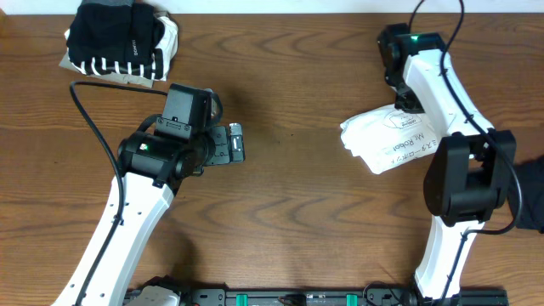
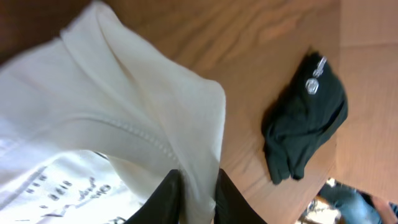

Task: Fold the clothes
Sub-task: 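Lay the bundle down right of center and release the right gripper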

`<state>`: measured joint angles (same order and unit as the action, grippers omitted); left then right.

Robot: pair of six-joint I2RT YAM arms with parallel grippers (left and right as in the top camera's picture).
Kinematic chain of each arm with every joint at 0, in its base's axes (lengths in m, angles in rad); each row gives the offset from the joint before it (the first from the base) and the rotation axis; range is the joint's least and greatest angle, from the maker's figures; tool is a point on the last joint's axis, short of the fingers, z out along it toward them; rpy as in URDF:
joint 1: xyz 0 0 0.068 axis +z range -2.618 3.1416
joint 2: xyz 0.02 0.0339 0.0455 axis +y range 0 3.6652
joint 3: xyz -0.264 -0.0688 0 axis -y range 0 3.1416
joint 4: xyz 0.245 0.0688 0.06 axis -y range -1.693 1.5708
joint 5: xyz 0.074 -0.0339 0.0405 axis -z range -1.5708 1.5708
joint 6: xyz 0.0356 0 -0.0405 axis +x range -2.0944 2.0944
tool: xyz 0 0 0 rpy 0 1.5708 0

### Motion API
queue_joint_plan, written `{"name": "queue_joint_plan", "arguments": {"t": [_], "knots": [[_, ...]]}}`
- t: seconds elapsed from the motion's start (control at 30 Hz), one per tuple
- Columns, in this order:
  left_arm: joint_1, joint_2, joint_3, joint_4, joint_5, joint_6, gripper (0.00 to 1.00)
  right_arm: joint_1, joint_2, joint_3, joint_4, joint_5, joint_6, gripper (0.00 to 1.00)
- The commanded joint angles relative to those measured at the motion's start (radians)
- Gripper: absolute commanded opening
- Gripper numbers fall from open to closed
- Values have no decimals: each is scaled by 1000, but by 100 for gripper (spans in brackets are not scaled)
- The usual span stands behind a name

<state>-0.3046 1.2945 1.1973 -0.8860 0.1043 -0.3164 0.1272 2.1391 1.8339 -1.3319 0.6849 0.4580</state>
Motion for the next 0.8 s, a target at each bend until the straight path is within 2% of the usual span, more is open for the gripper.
{"name": "queue_joint_plan", "arguments": {"t": [0.0, 0.1, 0.2, 0.27, 0.37, 0.4, 0.43, 0.47, 0.5, 0.63, 0.73, 0.77], "knots": [[0, 7, -2, 0, -12, 10, 98, -22, -19, 11, -57, -53, 71, 15], [0, 7, -2, 0, -12, 10, 98, -37, -19, 11, -159, -59, 149, 10], [0, 7, -2, 1, -12, 10, 98, -48, -19, 11, -249, -100, 163, 8], [0, 7, -2, 1, -12, 10, 98, -50, -19, 11, -301, -134, 162, 9], [0, 7, -2, 1, -12, 9, 98, -50, -19, 11, -370, -170, 156, 17], [0, 7, -2, 1, -12, 9, 98, -50, -19, 9, -370, -208, 105, 27], [0, 7, -2, 1, -12, 9, 98, -50, -19, 9, -370, -248, 58, 41], [0, 7, -2, 1, -11, 9, 98, -50, -19, 8, -370, -303, -2, 62], [0, 7, -2, 1, -11, 9, 98, -50, -19, 8, -370, -350, -46, 76], [0, 7, -2, 1, -11, 9, 98, -50, -19, 8, -351, -372, -53, 65], [0, 7, -2, 1, -11, 9, 98, -55, -27, 10, -305, -372, -32, 61], [0, 7, -2, 1, -11, 9, 98, -58, -35, 11, -285, -371, -32, 54]]}}
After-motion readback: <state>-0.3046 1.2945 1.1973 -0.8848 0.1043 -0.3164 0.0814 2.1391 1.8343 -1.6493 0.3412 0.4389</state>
